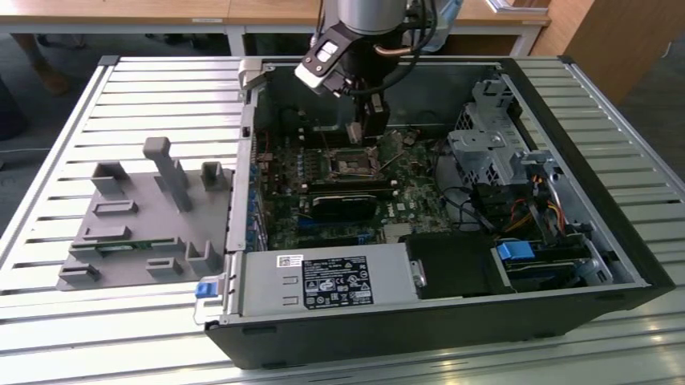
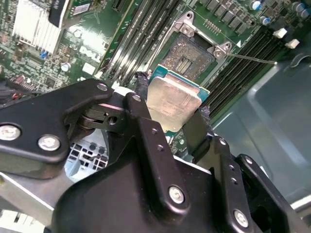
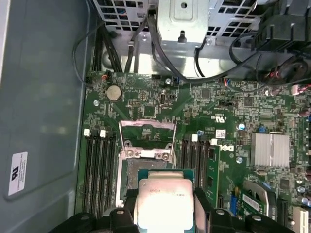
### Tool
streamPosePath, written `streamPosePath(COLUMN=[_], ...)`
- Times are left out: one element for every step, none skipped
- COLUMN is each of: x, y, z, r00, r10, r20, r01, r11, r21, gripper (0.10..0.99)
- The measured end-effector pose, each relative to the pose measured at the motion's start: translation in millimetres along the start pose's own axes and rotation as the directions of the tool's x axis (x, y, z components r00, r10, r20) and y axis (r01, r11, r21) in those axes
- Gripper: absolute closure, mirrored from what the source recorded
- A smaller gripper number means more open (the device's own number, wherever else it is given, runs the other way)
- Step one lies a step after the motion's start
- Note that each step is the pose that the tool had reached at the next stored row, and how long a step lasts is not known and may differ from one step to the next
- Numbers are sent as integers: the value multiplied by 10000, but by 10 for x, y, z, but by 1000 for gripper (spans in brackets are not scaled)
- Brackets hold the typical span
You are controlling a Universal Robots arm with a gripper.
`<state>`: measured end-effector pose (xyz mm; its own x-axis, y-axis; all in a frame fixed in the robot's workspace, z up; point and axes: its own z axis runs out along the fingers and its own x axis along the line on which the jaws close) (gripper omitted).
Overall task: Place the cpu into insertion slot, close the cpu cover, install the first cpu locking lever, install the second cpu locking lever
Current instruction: 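Place the cpu into insertion slot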
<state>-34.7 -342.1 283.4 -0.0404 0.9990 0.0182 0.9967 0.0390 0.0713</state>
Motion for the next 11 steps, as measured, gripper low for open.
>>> streamPosePath(x=[5,9,11,11,11,10,10,10,10,10,10], y=[-1,-2,-3,-3,-3,-4,-4,-5,-5,-5,-5], z=[18,36,49,56,60,62,64,69,74,79,84], r00=[10000,10000,10000,10000,10000,10000,10000,10000,10000,10000,10000], r10=[0,0,-1,-1,-1,-1,0,0,0,0,0], r20=[-1,-1,0,-1,-2,1,1,-1,-1,-1,1], r01=[0,0,1,1,1,1,0,0,0,0,0], r11=[10000,10000,10000,10000,10000,10000,10000,10000,10000,10000,10000], r21=[2,3,5,5,4,6,6,5,5,5,6], gripper=[545,545,545,545,545,545,545,545,545,545,545])
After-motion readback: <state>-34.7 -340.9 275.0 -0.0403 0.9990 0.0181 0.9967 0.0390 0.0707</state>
